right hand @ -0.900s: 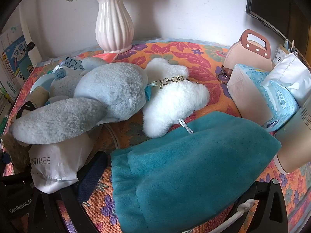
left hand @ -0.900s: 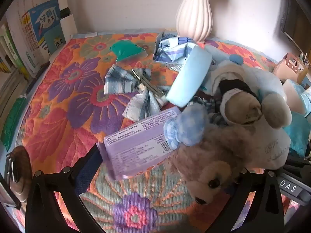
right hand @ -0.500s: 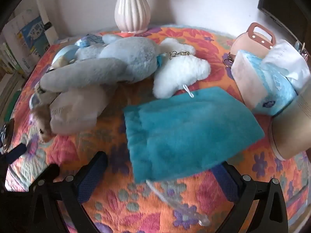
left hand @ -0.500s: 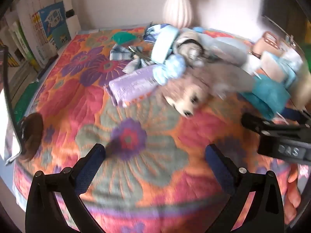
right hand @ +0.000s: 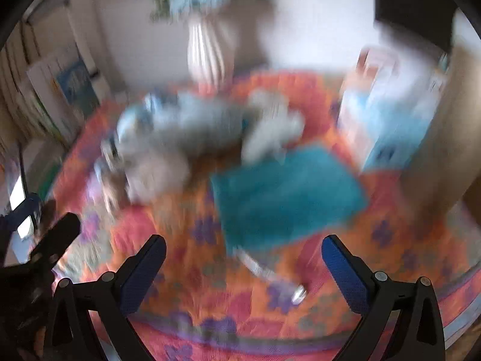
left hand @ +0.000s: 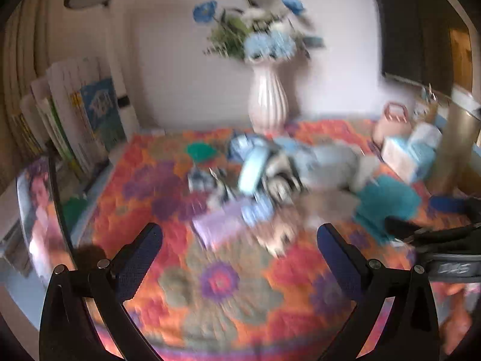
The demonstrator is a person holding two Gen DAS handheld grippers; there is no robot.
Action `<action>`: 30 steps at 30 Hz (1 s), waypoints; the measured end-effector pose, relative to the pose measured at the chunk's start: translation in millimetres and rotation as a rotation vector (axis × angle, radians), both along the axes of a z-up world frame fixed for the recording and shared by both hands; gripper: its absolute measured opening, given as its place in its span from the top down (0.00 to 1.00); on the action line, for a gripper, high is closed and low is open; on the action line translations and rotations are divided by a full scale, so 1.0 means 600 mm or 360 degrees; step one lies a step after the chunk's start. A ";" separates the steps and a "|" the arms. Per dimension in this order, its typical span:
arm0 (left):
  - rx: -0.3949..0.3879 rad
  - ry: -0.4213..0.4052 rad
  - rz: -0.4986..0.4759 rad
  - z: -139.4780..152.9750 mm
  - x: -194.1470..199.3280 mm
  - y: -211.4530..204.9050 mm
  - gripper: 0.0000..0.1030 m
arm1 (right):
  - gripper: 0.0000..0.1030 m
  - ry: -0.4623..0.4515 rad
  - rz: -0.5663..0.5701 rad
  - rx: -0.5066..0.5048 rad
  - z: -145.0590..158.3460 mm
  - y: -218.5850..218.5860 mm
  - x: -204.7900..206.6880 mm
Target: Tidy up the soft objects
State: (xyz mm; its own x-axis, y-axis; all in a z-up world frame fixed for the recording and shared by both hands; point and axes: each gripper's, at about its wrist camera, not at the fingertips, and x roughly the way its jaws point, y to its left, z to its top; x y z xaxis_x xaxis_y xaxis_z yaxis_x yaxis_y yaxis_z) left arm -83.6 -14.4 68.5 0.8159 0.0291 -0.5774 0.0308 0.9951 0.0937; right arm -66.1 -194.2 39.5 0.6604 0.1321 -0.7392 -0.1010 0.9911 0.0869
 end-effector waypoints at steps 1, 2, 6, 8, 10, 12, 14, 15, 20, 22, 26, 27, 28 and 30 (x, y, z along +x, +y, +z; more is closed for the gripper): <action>-0.0002 -0.0016 0.0018 -0.005 0.015 0.007 0.01 | 0.00 -0.0080 -0.0025 -0.0048 0.019 0.000 0.001; -0.0013 -0.0017 0.0039 -0.008 0.029 0.011 0.01 | 0.00 -0.0176 -0.0049 -0.0110 0.038 0.007 0.002; -0.0138 -0.0003 0.0090 -0.045 0.061 0.034 0.01 | 0.00 -0.0347 -0.0057 -0.0202 0.060 0.017 0.033; -0.0156 0.0066 0.0070 -0.057 0.064 0.034 0.01 | 0.00 -0.0358 -0.0032 -0.0210 0.046 0.020 0.049; -0.0214 0.0043 0.0026 -0.058 0.058 0.038 0.01 | 0.00 -0.0354 -0.0027 -0.0172 0.020 0.003 0.051; -0.0250 0.0055 0.0007 -0.061 0.055 0.044 0.01 | 0.00 -0.0276 -0.0044 -0.0166 -0.008 0.003 0.064; -0.0300 0.0089 0.0004 -0.063 0.059 0.051 0.01 | 0.00 -0.0276 -0.0038 -0.0141 -0.006 -0.002 0.074; -0.0320 0.0100 0.0007 -0.063 0.060 0.052 0.01 | 0.00 -0.0274 -0.0035 -0.0127 -0.012 -0.008 0.074; -0.0352 0.0081 0.0026 -0.060 0.052 0.058 0.01 | 0.00 -0.0277 -0.0046 -0.0105 -0.023 -0.006 0.075; -0.0349 0.0081 0.0014 -0.056 0.052 0.059 0.01 | 0.00 -0.0294 -0.0041 -0.0126 -0.024 -0.003 0.072; -0.0350 0.0106 0.0011 -0.054 0.057 0.056 0.01 | 0.00 -0.0317 -0.0035 -0.0144 -0.026 0.002 0.066; -0.0353 0.0109 0.0011 -0.054 0.058 0.057 0.01 | 0.00 -0.0316 -0.0034 -0.0144 -0.026 0.003 0.067; -0.0356 0.0109 0.0013 -0.054 0.058 0.057 0.01 | 0.00 -0.0315 -0.0034 -0.0144 -0.026 0.003 0.067; -0.0359 0.0108 0.0012 -0.053 0.058 0.059 0.01 | 0.00 -0.0314 -0.0034 -0.0141 -0.026 0.002 0.068</action>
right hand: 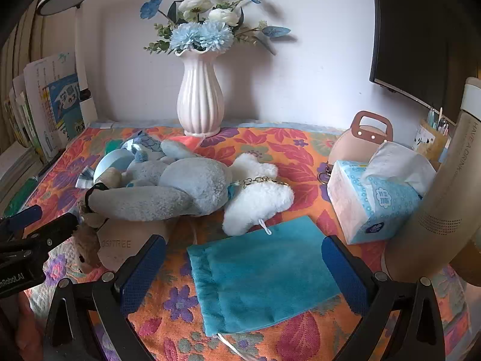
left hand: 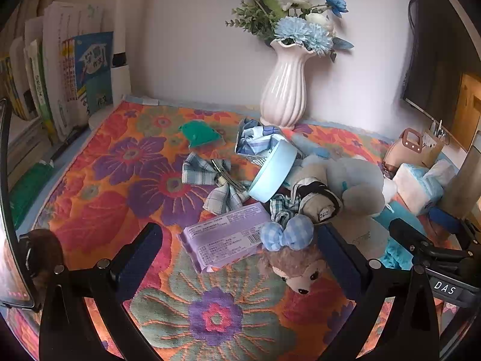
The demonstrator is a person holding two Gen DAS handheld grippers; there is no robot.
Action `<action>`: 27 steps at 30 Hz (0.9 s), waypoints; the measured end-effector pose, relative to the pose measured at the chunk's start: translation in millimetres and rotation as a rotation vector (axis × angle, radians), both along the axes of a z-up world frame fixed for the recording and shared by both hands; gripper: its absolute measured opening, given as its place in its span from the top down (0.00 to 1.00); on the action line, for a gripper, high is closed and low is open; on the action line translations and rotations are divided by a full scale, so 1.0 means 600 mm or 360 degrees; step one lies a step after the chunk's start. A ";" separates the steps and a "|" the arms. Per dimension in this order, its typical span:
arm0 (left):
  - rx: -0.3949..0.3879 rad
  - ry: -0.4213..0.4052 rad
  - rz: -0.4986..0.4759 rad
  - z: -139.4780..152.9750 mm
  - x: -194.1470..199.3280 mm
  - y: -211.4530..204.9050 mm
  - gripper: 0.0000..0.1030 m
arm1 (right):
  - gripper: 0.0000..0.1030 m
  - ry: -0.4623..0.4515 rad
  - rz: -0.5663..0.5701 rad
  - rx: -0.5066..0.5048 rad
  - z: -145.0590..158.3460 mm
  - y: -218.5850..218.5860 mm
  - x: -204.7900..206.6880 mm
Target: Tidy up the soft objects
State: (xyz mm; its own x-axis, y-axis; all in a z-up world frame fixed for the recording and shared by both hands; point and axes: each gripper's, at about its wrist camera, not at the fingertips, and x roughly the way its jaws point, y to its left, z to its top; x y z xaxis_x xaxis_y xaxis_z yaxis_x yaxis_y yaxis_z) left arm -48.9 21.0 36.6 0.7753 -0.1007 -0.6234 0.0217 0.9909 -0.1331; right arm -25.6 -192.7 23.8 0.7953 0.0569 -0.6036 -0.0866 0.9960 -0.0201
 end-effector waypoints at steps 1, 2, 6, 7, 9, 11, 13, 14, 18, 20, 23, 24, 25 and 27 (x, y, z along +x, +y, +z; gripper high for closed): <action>0.0001 0.0002 -0.0001 0.000 0.000 0.000 0.01 | 0.00 0.0001 0.0000 0.0000 0.000 0.000 0.000; 0.0002 0.0004 -0.0002 0.000 0.000 0.000 0.01 | 0.00 0.0001 -0.0001 -0.0003 0.000 0.000 0.000; 0.0008 0.0015 -0.0005 -0.001 0.001 0.001 0.01 | 0.00 0.0000 0.0004 -0.0002 0.000 -0.001 0.000; 0.0007 0.0014 -0.0006 -0.001 0.001 0.001 0.01 | 0.00 0.0001 0.0002 -0.0003 0.000 0.000 0.000; 0.0005 0.0014 -0.0006 -0.002 0.001 0.000 0.01 | 0.00 0.0000 0.0002 -0.0003 0.000 0.000 0.000; 0.0003 0.0017 -0.0003 -0.002 0.003 0.000 0.01 | 0.00 0.0001 0.0001 -0.0002 0.000 0.000 0.000; 0.0000 0.0017 -0.0004 -0.003 0.003 0.000 0.01 | 0.00 0.0001 0.0001 -0.0002 0.000 0.000 0.000; 0.0001 0.0017 -0.0003 -0.003 0.003 0.000 0.01 | 0.00 0.0001 0.0001 -0.0002 0.000 0.000 0.000; 0.0000 0.0019 -0.0004 -0.003 0.003 0.000 0.01 | 0.00 0.0003 0.0000 -0.0002 0.000 0.001 0.000; -0.0001 0.0019 -0.0005 -0.003 0.003 0.001 0.01 | 0.00 0.0008 0.0002 -0.0004 -0.001 0.002 0.001; -0.0003 0.0021 -0.0005 -0.004 0.003 0.001 0.01 | 0.00 0.0009 0.0005 -0.0007 -0.002 0.002 0.001; -0.0003 0.0020 -0.0004 -0.004 0.003 0.000 0.01 | 0.00 0.0009 0.0004 -0.0007 -0.002 0.002 0.001; -0.0003 0.0020 -0.0004 -0.004 0.003 0.000 0.01 | 0.00 0.0010 0.0004 -0.0008 -0.002 0.002 0.002; -0.0005 0.0018 -0.0004 -0.004 0.003 0.000 0.01 | 0.00 0.0011 0.0004 -0.0008 -0.002 0.003 0.002</action>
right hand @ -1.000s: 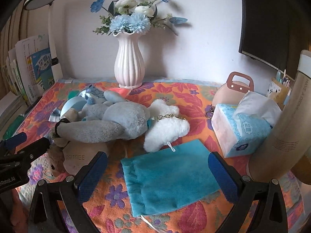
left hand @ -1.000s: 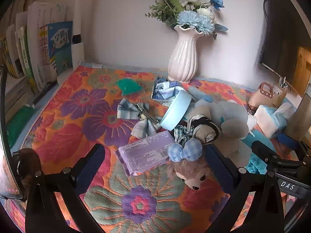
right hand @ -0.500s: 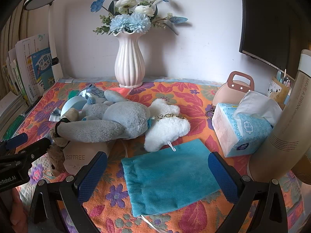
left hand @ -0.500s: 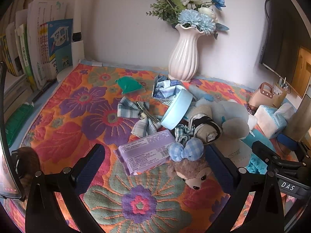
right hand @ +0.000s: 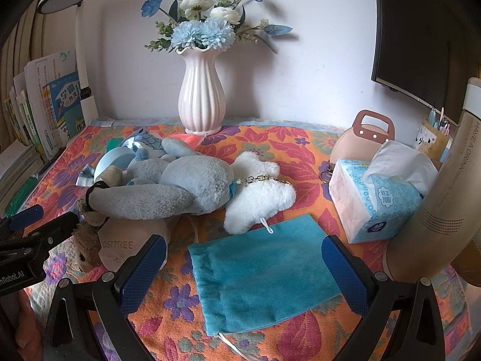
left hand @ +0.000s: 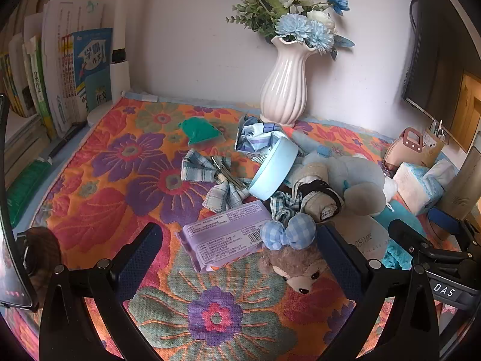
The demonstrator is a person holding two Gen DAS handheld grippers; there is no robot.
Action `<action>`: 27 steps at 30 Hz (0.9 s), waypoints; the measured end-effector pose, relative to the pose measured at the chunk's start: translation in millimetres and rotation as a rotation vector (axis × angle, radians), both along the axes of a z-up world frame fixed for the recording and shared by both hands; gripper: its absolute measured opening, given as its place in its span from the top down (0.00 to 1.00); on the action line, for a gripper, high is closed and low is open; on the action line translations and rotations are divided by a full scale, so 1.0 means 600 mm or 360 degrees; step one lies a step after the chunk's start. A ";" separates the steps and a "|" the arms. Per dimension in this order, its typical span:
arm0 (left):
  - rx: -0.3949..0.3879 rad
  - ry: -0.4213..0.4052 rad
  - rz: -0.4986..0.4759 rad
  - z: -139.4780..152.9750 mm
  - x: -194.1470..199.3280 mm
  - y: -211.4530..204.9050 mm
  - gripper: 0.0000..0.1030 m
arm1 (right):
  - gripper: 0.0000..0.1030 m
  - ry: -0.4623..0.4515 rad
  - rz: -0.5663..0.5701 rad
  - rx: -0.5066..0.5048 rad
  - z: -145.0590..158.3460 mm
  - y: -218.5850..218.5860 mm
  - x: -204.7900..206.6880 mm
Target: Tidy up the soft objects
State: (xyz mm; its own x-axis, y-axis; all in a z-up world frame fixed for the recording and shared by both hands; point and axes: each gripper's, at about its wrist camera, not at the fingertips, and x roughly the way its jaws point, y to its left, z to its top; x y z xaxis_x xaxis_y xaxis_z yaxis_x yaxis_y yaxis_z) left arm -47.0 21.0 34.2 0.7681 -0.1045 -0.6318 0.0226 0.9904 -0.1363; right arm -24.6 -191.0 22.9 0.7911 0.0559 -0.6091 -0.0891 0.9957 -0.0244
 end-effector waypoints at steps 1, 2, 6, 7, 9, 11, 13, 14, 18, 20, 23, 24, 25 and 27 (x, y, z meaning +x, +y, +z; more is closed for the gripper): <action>-0.0001 0.0002 0.0000 0.000 0.000 0.000 0.01 | 0.00 0.0000 -0.0001 0.0001 0.000 0.000 0.000; -0.0001 0.0004 0.0000 -0.001 0.000 0.000 0.01 | 0.00 0.0001 -0.0002 0.0001 0.000 0.001 -0.001; -0.0003 0.0009 -0.0001 -0.002 0.001 0.000 0.01 | 0.00 0.0005 0.0007 -0.0001 -0.001 0.001 0.000; -0.0003 0.0011 -0.0001 -0.002 0.001 0.000 0.01 | 0.00 0.0004 0.0008 -0.0001 -0.001 0.001 0.000; -0.0003 0.0011 -0.0001 -0.002 0.001 -0.001 0.01 | 0.00 0.0004 0.0008 -0.0001 -0.001 0.001 0.000; -0.0003 0.0010 0.0000 -0.002 0.001 -0.001 0.01 | 0.00 0.0004 0.0008 -0.0001 -0.002 0.002 0.000; -0.0003 0.0010 0.0001 -0.002 0.001 -0.001 0.01 | 0.00 0.0004 0.0007 -0.0001 -0.001 0.001 0.000; -0.0004 0.0010 0.0001 -0.002 0.001 -0.001 0.01 | 0.00 0.0004 0.0008 -0.0001 -0.001 0.001 0.000; -0.0004 0.0010 0.0002 -0.002 0.001 -0.001 0.01 | 0.00 0.0003 0.0008 -0.0002 -0.001 0.002 0.000; -0.0004 0.0011 0.0002 -0.002 0.001 -0.002 0.01 | 0.00 0.0003 0.0008 -0.0002 -0.002 0.003 -0.001; -0.0005 0.0011 0.0002 -0.002 0.001 -0.002 0.01 | 0.00 0.0002 0.0008 -0.0001 -0.001 0.003 0.000; -0.0006 0.0010 0.0002 -0.002 0.001 -0.002 0.01 | 0.00 0.0002 0.0008 -0.0001 -0.001 0.003 0.000; -0.0006 0.0009 0.0003 -0.001 0.001 -0.002 0.01 | 0.00 0.0002 0.0007 -0.0002 -0.001 0.003 0.000; -0.0013 0.0006 0.0002 -0.002 0.001 -0.002 0.01 | 0.00 0.0003 0.0008 -0.0002 -0.002 0.003 0.000</action>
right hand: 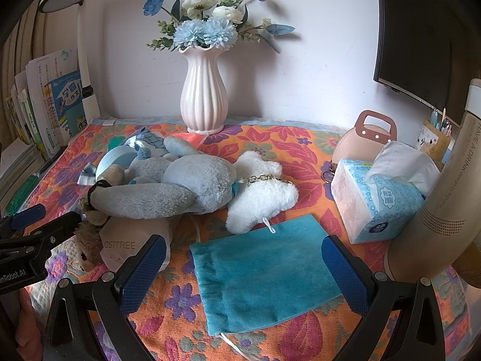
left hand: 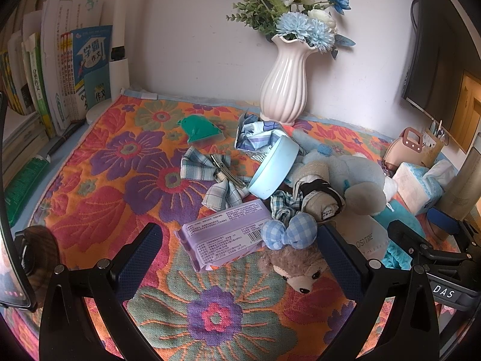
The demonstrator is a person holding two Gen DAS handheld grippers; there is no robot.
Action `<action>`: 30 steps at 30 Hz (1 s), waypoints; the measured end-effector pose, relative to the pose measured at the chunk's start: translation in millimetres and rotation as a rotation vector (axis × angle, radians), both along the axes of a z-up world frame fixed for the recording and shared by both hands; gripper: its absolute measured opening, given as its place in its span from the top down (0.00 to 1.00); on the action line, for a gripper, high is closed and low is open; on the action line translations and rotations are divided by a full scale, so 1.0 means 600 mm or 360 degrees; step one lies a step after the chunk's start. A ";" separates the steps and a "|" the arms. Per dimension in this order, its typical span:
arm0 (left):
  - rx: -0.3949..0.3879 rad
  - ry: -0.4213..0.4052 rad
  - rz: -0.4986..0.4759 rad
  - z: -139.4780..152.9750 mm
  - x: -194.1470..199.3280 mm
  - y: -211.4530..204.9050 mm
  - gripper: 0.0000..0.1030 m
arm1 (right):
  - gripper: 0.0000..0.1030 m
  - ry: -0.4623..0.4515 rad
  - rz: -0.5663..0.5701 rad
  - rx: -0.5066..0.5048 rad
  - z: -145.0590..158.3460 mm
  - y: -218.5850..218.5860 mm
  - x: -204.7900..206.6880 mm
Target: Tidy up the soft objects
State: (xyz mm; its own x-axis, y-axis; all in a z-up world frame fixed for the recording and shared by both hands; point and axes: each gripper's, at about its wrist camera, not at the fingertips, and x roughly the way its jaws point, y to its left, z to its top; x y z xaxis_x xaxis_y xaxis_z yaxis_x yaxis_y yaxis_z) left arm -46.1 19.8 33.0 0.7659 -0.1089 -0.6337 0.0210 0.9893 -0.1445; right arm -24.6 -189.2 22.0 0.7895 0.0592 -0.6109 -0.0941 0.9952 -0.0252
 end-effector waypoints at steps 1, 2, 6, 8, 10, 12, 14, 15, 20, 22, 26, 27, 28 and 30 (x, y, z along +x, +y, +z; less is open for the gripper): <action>-0.0005 -0.0002 -0.0002 -0.001 -0.001 0.001 0.01 | 0.00 0.0001 0.0000 0.0001 0.000 0.000 0.000; -0.0010 -0.0004 -0.0003 -0.001 -0.001 0.001 0.01 | 0.00 0.0000 -0.0001 0.0002 0.000 -0.001 -0.001; -0.0018 -0.0007 -0.0002 0.000 -0.002 0.002 0.01 | 0.00 -0.0007 0.0002 0.0013 0.001 0.000 -0.003; -0.0018 -0.0010 0.0001 0.000 -0.003 0.001 0.01 | 0.00 -0.0016 0.0011 0.0022 0.001 0.000 -0.005; -0.0019 -0.0015 0.0006 0.002 -0.004 0.001 0.01 | 0.00 -0.0022 0.0025 0.0034 0.002 -0.001 -0.007; -0.0021 -0.0024 0.0009 0.004 -0.006 0.001 0.01 | 0.00 -0.0024 0.0040 0.0049 0.003 -0.002 -0.008; -0.0024 -0.0032 0.0013 0.006 -0.008 0.002 0.01 | 0.00 -0.0032 0.0053 0.0068 0.004 -0.004 -0.011; -0.0025 -0.0033 0.0013 0.007 -0.008 0.003 0.01 | 0.00 -0.0035 0.0055 0.0075 0.005 -0.006 -0.011; -0.0028 -0.0041 0.0013 0.009 -0.009 0.003 0.01 | 0.00 -0.0045 0.0074 0.0107 0.007 -0.010 -0.015; -0.0033 -0.0048 0.0007 0.010 -0.010 0.004 0.01 | 0.00 -0.0047 0.0081 0.0113 0.007 -0.011 -0.015; -0.0040 -0.0058 0.0000 0.012 -0.011 0.004 0.01 | 0.00 -0.0051 0.0088 0.0119 0.008 -0.012 -0.015; -0.0041 -0.0059 -0.0004 0.012 -0.012 0.004 0.01 | 0.00 -0.0052 0.0089 0.0118 0.008 -0.012 -0.015; -0.0041 -0.0060 -0.0006 0.012 -0.012 0.004 0.01 | 0.00 -0.0053 0.0091 0.0118 0.008 -0.012 -0.014; -0.0044 -0.0064 -0.0016 0.013 -0.012 0.004 0.01 | 0.00 -0.0053 0.0092 0.0119 0.009 -0.011 -0.015</action>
State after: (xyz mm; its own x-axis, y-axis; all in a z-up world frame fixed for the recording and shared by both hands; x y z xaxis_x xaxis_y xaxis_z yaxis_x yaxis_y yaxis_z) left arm -53.3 22.1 40.6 0.7894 -0.1338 -0.5992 0.0374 0.9846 -0.1707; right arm -33.5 -196.1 27.1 0.8031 0.1498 -0.5767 -0.1520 0.9874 0.0448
